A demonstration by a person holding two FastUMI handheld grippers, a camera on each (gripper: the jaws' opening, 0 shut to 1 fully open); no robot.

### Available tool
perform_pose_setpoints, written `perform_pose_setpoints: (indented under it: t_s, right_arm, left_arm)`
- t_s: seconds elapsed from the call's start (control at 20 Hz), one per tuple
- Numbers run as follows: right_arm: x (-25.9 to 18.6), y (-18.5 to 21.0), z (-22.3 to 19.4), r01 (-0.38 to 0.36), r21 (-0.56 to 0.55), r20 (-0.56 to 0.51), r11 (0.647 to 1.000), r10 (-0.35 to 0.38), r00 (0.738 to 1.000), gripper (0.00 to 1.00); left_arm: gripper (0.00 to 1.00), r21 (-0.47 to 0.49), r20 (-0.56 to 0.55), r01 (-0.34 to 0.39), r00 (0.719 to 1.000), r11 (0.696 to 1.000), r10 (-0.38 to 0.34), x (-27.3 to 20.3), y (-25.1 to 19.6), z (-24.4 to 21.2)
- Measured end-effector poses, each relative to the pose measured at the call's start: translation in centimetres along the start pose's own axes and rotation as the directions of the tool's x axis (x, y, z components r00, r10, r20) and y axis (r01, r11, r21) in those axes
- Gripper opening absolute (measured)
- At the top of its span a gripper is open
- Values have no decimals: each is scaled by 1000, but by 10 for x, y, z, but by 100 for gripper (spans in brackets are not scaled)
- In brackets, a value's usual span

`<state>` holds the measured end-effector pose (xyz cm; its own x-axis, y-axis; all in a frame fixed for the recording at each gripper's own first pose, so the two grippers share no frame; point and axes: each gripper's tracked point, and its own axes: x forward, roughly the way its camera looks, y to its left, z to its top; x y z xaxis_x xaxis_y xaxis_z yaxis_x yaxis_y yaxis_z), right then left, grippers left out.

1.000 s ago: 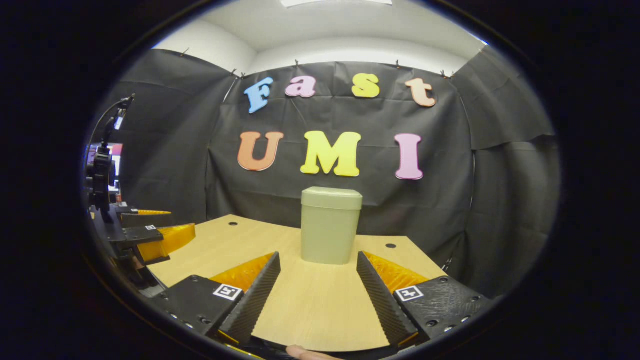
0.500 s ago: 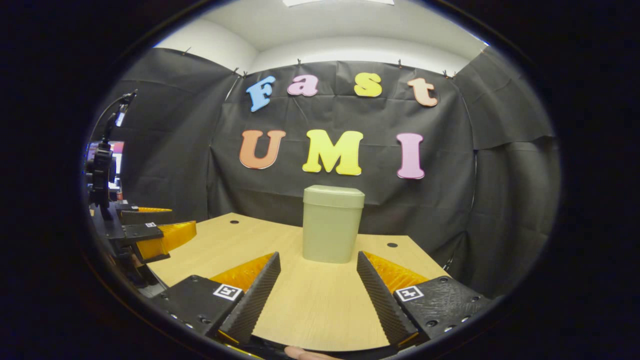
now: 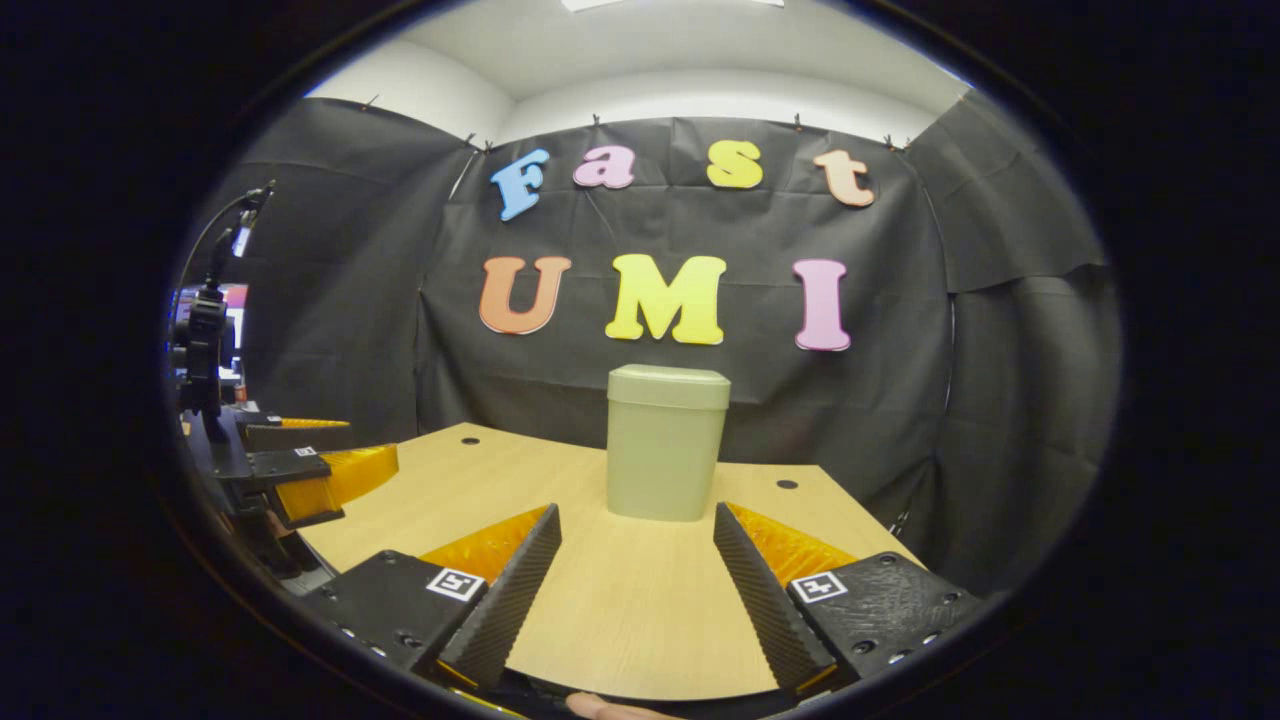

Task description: Press the lid of the desktop garbage bin to open it, pick up the crumpled paper on the desktop and throw it into the bin, then pick up the pop can on the desktop and drop it into the bin, and finally close the garbage bin lid.

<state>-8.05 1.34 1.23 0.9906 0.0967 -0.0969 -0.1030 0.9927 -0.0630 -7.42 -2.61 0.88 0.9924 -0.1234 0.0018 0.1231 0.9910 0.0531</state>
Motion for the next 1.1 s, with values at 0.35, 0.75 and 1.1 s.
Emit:
perform_pose_setpoints:
  t_s: [0.35, 0.75, 1.1]
  right_arm:
    - [-2, 3, -2, -11, 6, -2, 1000, 11, 1000, 95]
    - [3, 3, -9, -9, 9, -21, 1000, 9, 1000, 95]
    - [2, 2, -8, -10, 7, -15, 1000, 10, 1000, 98]
  left_arm:
    - [98, -2, 6, -10, 1000, 1000, 10, -1, 5, 3]
    - [98, 3, -7, -10, 1000, 1000, 10, 2, 4, -4]
    - [98, 8, -1, -8, 1000, 1000, 8, 0, 4, -3]
